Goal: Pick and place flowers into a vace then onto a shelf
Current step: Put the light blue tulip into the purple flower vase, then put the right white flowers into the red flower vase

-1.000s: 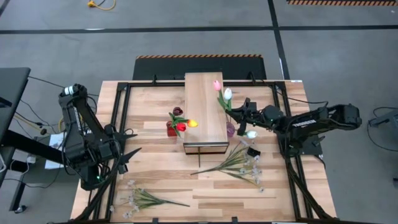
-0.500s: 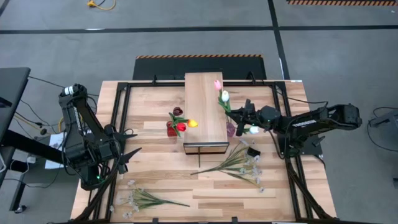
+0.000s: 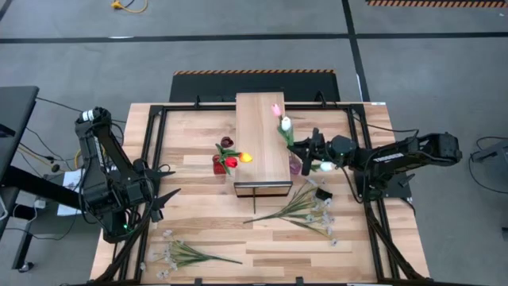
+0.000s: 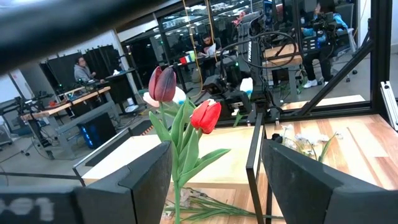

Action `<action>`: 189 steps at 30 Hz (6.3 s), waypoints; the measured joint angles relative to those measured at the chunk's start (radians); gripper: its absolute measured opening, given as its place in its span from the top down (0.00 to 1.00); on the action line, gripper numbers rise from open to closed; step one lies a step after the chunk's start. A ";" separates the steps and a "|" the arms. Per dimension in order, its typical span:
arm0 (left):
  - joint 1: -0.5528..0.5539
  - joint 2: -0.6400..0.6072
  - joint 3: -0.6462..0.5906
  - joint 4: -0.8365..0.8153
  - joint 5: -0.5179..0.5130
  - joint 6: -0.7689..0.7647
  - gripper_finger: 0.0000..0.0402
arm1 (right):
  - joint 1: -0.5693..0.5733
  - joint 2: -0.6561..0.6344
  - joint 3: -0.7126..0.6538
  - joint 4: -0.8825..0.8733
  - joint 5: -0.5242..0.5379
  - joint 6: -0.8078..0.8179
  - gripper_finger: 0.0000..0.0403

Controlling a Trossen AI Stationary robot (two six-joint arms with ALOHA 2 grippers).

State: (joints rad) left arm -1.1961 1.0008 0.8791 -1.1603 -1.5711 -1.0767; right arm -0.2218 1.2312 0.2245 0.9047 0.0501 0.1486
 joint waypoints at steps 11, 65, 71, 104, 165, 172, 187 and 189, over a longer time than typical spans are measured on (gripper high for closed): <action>0.000 0.000 0.000 0.000 0.000 0.000 0.41 | 0.006 0.000 0.000 -0.011 -0.022 -0.002 0.87; 0.003 0.000 0.000 0.008 0.024 0.000 0.41 | -0.004 -0.308 0.177 -0.591 -0.045 -0.238 0.53; 0.022 0.000 0.000 0.003 0.000 0.132 0.41 | -0.004 -0.365 0.255 -0.666 0.074 -0.289 0.52; 0.905 -0.353 0.078 0.718 1.679 1.307 0.41 | 0.053 -0.557 0.313 -0.703 0.109 -0.355 0.58; 0.899 -0.343 -0.312 1.063 1.662 1.179 0.41 | 1.085 -0.005 0.771 -1.741 0.608 0.502 0.59; 0.872 -0.343 -0.312 1.063 1.661 1.163 0.41 | 1.133 0.146 0.771 -1.733 0.602 0.703 0.60; 0.867 -0.343 -0.312 1.063 1.668 1.167 0.41 | 1.027 0.415 0.771 -1.485 0.603 0.691 0.60; 0.867 -0.343 -0.312 1.063 1.668 1.167 0.41 | 1.007 0.432 0.771 -1.454 0.603 0.669 0.60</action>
State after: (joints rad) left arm -0.3290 0.6582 0.5671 -0.0975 0.0967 0.0906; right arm 0.7849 1.6637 0.9955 -0.5491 0.6529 0.8174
